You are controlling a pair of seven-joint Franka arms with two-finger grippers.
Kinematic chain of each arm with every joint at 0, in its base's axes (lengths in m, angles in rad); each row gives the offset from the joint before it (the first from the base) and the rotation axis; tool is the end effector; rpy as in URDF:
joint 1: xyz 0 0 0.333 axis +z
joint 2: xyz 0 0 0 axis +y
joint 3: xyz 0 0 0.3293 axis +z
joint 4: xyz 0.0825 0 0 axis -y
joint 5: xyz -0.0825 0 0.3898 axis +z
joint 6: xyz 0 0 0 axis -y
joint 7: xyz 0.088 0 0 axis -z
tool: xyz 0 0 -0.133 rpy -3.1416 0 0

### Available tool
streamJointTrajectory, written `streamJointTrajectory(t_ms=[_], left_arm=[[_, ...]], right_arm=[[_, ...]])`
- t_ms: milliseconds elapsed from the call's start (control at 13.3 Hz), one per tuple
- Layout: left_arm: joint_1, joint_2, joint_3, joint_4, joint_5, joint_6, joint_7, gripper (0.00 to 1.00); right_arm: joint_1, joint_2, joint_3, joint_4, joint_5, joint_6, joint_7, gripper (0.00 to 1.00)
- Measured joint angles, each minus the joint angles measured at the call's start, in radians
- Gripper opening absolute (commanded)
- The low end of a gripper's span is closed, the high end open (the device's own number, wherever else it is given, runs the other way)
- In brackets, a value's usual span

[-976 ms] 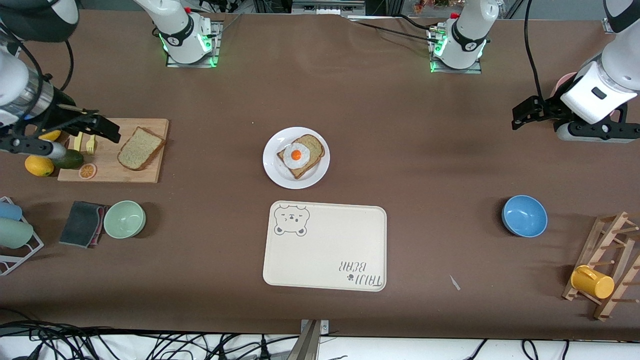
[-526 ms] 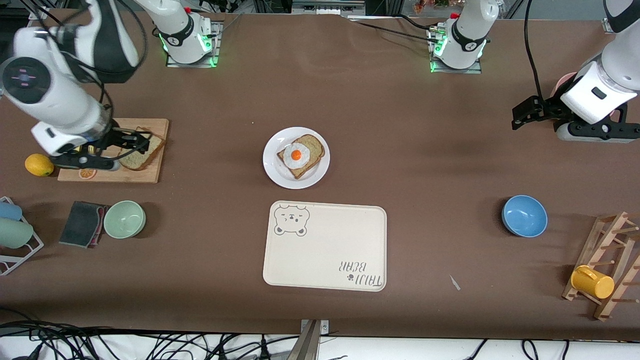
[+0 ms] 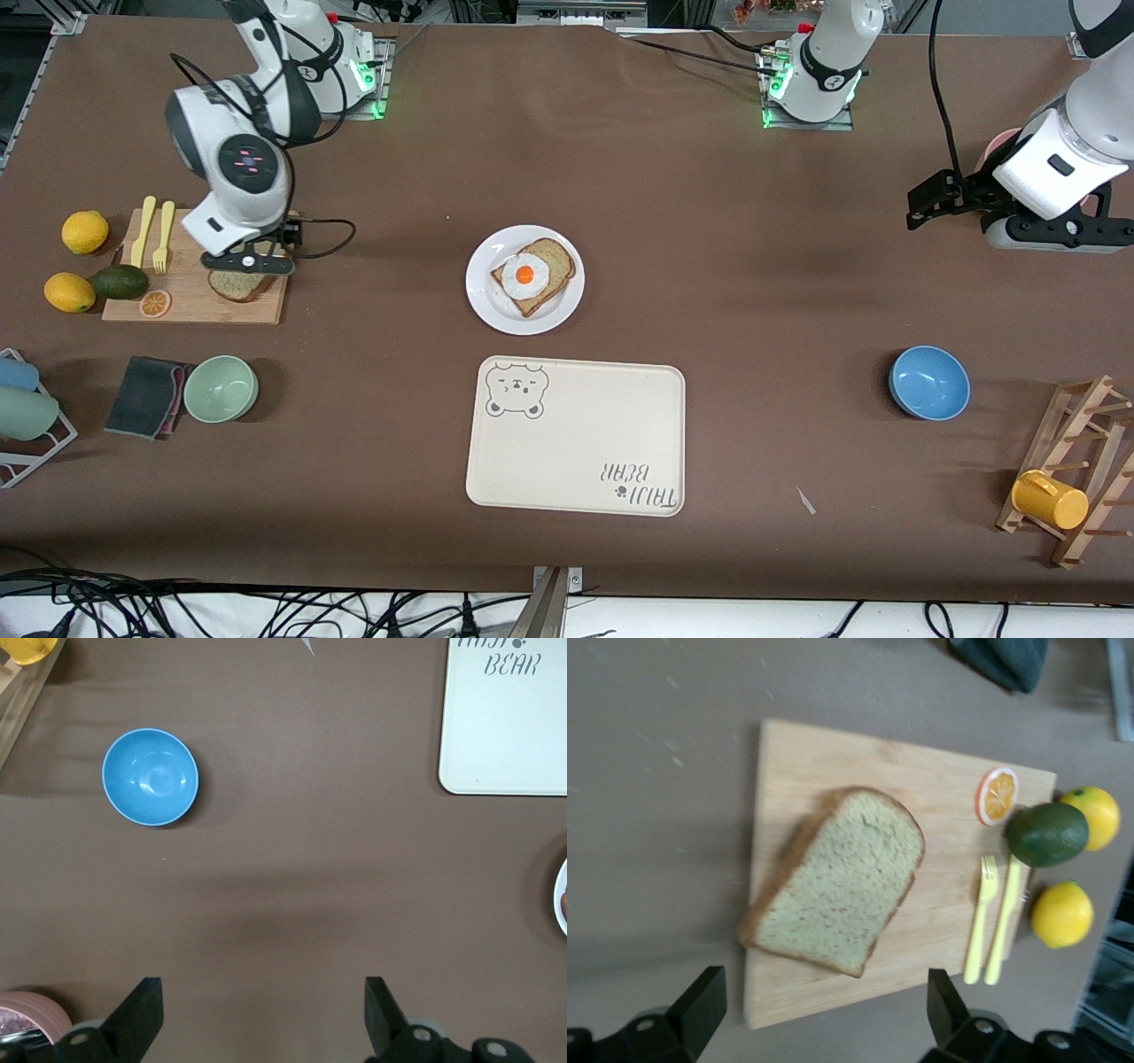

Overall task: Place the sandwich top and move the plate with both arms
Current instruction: 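Lower the right gripper and grasp the bread slice on the board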

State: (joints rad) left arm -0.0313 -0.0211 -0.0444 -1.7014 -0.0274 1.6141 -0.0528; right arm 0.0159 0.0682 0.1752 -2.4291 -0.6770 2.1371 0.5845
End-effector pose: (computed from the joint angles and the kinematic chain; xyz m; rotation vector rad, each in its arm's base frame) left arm 0.5492 -0.0454 0.5649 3.1175 -0.0324 -0.1057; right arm 0.4512 0.0467 0.2469 2.5578 0.1074 -0.1730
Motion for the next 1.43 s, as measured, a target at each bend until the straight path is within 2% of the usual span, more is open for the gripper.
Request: streamJointTrajectory(t_ms=[300,451,751,901,1427], left_arm=[[0.0,0.0,0.0,0.0,0.0,-0.001,0.0,1.0],[0.0,0.0,0.0,0.0,0.0,-0.001,0.0,1.0],[0.0,0.0,0.0,0.0,0.0,-0.001,0.0,1.0],[0.0,0.0,0.0,0.0,0.0,-0.001,0.0,1.0],[0.0,0.0,0.0,0.0,0.0,-0.002,0.0,1.0]], right_arm=[[-0.001,0.102,0.015,-0.015,-0.083,0.002,0.126,1.0],[-0.001,0.136,0.043,-0.015,-0.125,0.002,0.198,0.97],[-0.001,0.216,0.059,-0.015,-0.259,0.0,0.319,0.92],[-0.001,0.248,0.059,-0.015,-0.288,-0.001,0.339,0.82],[-0.001,0.259,0.059,-0.014,-0.291,-0.006,0.395,0.36]])
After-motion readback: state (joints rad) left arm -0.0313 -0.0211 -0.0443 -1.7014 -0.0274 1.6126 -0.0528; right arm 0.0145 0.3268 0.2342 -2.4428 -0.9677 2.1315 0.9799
